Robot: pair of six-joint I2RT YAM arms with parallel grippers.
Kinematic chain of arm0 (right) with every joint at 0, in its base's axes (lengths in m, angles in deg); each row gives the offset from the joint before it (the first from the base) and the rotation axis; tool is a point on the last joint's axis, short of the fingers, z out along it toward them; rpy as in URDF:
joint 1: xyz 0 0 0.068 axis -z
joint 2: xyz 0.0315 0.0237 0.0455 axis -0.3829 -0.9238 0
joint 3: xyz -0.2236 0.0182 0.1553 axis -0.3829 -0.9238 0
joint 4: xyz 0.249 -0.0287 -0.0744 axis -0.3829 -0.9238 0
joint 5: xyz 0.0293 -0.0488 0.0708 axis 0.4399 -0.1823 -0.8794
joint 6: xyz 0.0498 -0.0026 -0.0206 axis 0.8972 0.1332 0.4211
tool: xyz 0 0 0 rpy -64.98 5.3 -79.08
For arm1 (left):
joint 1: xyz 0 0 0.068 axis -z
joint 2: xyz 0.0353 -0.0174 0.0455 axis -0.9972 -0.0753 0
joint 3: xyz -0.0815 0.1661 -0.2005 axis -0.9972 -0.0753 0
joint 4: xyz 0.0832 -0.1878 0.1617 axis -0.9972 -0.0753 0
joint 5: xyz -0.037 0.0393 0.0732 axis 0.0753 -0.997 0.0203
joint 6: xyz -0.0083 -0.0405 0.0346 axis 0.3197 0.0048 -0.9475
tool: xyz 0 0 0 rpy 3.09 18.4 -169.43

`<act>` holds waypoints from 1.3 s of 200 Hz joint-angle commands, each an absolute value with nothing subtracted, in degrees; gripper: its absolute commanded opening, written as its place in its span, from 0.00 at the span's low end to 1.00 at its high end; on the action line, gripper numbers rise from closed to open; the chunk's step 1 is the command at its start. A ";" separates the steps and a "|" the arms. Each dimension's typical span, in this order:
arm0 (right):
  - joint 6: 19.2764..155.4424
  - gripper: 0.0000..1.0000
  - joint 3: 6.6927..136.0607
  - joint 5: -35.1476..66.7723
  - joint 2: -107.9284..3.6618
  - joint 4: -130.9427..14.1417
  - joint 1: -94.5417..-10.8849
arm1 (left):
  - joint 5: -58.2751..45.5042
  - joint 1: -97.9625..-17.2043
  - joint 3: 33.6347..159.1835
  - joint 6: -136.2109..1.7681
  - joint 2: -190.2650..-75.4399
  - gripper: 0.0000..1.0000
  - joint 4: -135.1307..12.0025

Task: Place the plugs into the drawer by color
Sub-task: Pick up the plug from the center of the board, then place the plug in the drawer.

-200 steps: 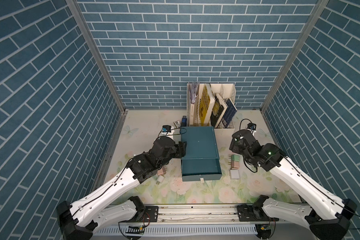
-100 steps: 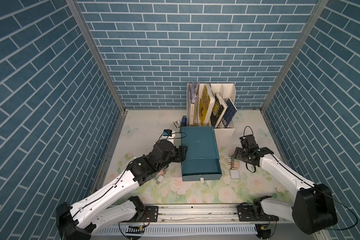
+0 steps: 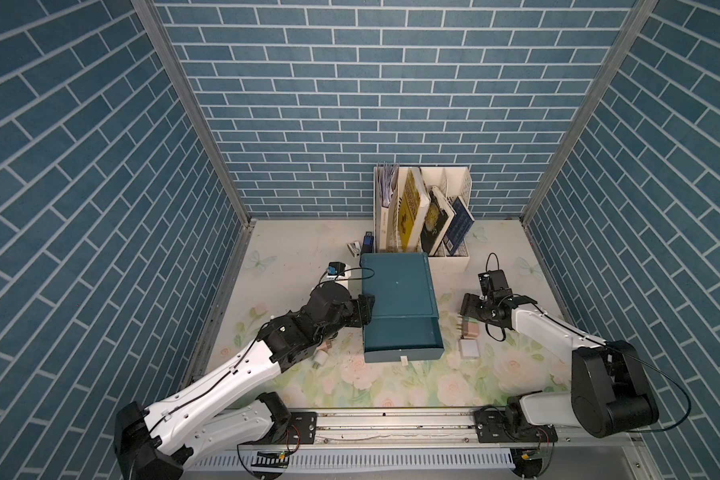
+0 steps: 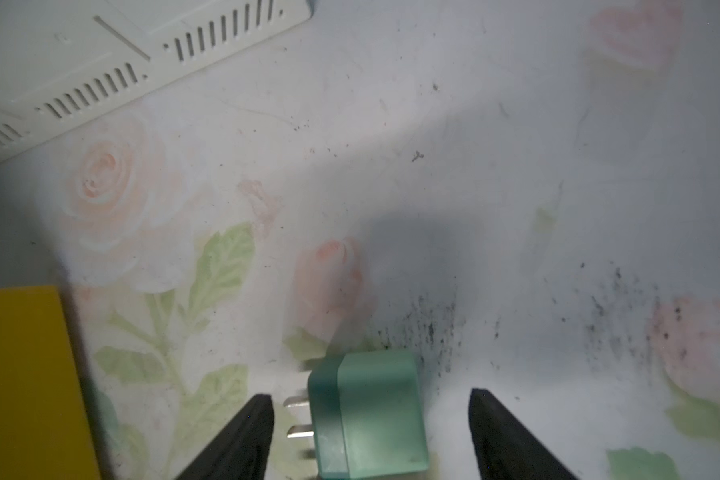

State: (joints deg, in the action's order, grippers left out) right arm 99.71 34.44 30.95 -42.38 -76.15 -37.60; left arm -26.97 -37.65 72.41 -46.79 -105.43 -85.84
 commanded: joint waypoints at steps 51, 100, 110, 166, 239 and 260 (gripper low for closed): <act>99.28 0.60 32.76 30.66 -45.74 -74.13 -37.52 | -28.09 -37.34 71.82 -47.26 -105.05 0.72 -85.74; 99.50 0.39 33.35 32.63 -45.49 -75.16 -37.54 | -28.64 -37.28 71.29 -47.01 -104.82 0.72 -85.80; 99.37 0.34 33.76 33.29 -43.80 -76.18 -37.66 | -28.63 -37.31 71.21 -46.97 -104.79 0.72 -85.63; 101.93 0.05 47.92 45.92 -25.80 -93.44 -51.65 | -29.05 -37.32 72.86 -46.53 -104.71 0.71 -85.71; 106.32 0.00 60.44 42.64 -14.62 -95.58 -79.32 | -29.75 -37.34 73.31 -45.50 -105.06 0.71 -85.09; 107.69 0.00 61.04 44.50 -15.60 -97.87 -85.22 | -30.50 -37.27 73.73 -45.40 -104.88 0.71 -85.98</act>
